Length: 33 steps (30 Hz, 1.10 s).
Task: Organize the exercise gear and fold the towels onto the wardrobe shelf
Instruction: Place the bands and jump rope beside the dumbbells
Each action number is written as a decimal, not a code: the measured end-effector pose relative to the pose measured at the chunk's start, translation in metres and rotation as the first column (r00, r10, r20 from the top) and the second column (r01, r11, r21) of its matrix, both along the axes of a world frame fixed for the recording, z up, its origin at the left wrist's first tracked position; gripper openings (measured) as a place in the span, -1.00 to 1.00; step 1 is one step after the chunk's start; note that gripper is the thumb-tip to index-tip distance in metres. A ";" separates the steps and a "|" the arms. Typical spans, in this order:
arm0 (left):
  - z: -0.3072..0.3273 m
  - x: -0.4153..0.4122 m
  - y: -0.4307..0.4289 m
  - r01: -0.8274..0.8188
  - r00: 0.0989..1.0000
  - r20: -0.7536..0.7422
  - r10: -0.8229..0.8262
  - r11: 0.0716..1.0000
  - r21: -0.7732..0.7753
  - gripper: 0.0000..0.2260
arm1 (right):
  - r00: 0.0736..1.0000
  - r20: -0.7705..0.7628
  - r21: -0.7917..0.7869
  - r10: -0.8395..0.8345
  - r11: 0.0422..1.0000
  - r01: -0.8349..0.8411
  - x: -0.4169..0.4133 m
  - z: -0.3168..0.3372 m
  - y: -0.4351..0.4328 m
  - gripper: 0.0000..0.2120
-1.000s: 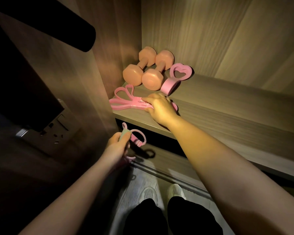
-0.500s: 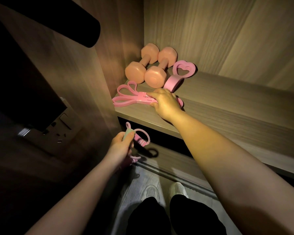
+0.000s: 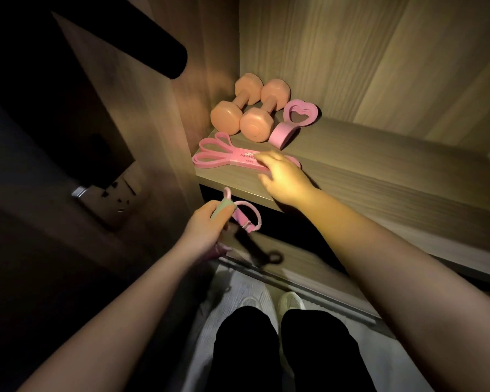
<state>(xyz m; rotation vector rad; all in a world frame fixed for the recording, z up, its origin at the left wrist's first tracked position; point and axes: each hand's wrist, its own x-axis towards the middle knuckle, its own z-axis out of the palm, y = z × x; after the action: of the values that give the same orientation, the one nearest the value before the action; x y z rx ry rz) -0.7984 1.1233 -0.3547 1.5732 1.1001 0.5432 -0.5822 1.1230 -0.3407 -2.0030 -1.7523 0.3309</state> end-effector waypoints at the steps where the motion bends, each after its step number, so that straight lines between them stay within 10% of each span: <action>1: 0.007 -0.003 -0.005 0.036 0.999 -0.009 -0.036 0.998 0.046 -0.72 | 0.998 -0.057 -0.016 -0.014 1.000 0.013 -0.003 0.003 -0.012 -0.55; 6: 0.046 -0.015 -0.038 0.208 0.972 0.105 -0.212 0.977 0.048 -0.79 | 0.801 -0.543 -0.155 -0.252 0.968 0.199 -0.017 0.017 -0.076 -0.70; 11: 0.084 -0.016 -0.077 0.297 0.928 0.147 -0.342 0.918 0.264 -0.87 | 0.449 -0.806 -0.449 -0.385 0.892 -0.041 -0.020 0.031 -0.128 -0.83; 19: 0.112 -0.022 -0.110 0.360 0.923 0.058 -0.380 0.908 0.213 -0.74 | 0.368 -0.852 -0.383 -0.371 0.923 0.045 -0.010 0.057 -0.188 -0.82; 27: 0.107 -0.026 -0.107 0.645 0.620 -0.686 -0.380 0.745 0.170 -0.74 | 0.497 -0.668 -0.420 -0.555 0.831 0.364 0.020 0.073 -0.227 -0.83; 33: 0.093 -0.032 -0.092 0.291 0.830 -0.557 -0.032 0.877 0.382 -0.89 | 0.363 -0.686 -0.382 -0.631 0.737 0.558 0.058 0.067 -0.259 -0.82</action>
<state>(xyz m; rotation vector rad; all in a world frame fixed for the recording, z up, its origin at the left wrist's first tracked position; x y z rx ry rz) -0.8305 1.0309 -0.2621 2.3115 1.2863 0.2409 -0.5247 0.8638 -0.2741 -1.9209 -0.3872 0.8777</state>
